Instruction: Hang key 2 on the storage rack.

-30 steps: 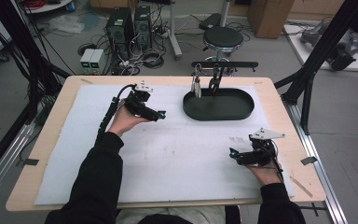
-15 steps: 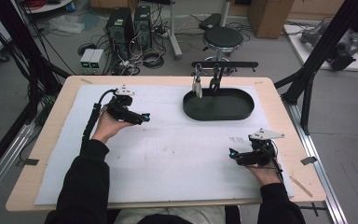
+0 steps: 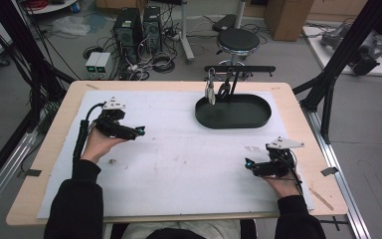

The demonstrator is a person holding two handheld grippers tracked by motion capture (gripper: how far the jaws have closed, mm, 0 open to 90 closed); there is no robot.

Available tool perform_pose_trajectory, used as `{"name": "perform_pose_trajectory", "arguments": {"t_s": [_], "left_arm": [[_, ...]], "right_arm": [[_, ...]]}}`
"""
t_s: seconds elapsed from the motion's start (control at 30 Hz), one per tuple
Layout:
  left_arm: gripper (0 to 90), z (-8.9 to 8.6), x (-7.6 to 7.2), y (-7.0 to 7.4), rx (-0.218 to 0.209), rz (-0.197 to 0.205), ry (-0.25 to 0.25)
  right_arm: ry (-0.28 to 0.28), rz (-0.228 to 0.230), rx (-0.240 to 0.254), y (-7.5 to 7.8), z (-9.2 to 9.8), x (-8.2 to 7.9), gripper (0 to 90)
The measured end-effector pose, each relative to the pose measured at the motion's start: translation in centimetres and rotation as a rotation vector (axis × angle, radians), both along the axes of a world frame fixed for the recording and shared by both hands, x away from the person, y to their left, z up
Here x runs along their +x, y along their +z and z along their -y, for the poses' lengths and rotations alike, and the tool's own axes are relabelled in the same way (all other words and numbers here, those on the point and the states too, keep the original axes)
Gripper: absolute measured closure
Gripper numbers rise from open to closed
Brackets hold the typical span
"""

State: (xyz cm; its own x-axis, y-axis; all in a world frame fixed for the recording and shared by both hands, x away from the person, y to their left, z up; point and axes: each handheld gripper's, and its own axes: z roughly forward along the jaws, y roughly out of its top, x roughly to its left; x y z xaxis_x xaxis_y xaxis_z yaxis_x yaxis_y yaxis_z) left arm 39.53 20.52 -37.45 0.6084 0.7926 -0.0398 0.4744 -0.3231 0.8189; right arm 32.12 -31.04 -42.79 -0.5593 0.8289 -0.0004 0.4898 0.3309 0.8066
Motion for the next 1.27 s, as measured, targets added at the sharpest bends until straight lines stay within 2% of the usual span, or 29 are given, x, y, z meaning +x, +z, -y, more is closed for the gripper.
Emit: {"name": "perform_pose_trajectory", "arguments": {"t_s": [0.1,0.13,0.2,0.23,0.4,0.53,0.63,0.7,0.8,1.03,1.07,1.27], "left_arm": [[1.8,-0.8,-0.7,-0.1,0.007,-0.001,0.018],[1.8,-1.2,-1.3,-0.4,0.040,-0.003,0.028],[1.7,-1.4,-1.6,-0.5,0.040,-0.001,0.031],[1.7,-2.0,-2.3,-0.6,0.037,0.005,0.036],[1.7,-3.3,-3.6,-0.9,0.027,0.009,0.063],[1.7,-5.4,-5.2,-1.1,-0.015,0.033,0.108],[1.8,-6.1,-5.9,-1.3,-0.024,0.044,0.122],[1.7,-7.2,-6.8,-1.6,-0.054,0.073,0.148],[1.7,-8.1,-7.6,-2.1,-0.076,0.088,0.172],[1.7,-9.1,-9.2,-2.8,-0.124,0.121,0.186],[1.7,-9.3,-9.6,-3.2,-0.144,0.122,0.185],[1.7,-9.4,-10.1,-4.0,-0.134,0.123,0.186]], "right_arm": [[-0.002,-0.004,0.000,0.0,-0.1,-0.1,0.7],[-0.005,-0.002,-0.001,0.0,-0.1,-0.1,0.7],[-0.005,-0.003,-0.001,0.0,-0.1,-0.2,0.7],[-0.007,-0.001,-0.002,0.1,0.0,-0.3,0.7],[-0.008,0.001,0.004,0.1,0.1,-0.3,0.7],[-0.006,0.000,0.002,0.1,0.1,-0.2,0.7],[-0.006,0.001,0.002,0.1,0.0,-0.2,0.7],[-0.005,0.001,-0.001,0.0,0.0,-0.1,0.7],[-0.003,-0.004,-0.005,-0.1,-0.2,-0.1,0.7],[-0.003,-0.008,-0.011,-0.1,-0.3,-0.2,0.7],[-0.001,-0.008,-0.012,-0.1,-0.3,-0.2,0.7],[0.003,-0.007,-0.014,-0.1,-0.4,-0.3,0.7]]}}
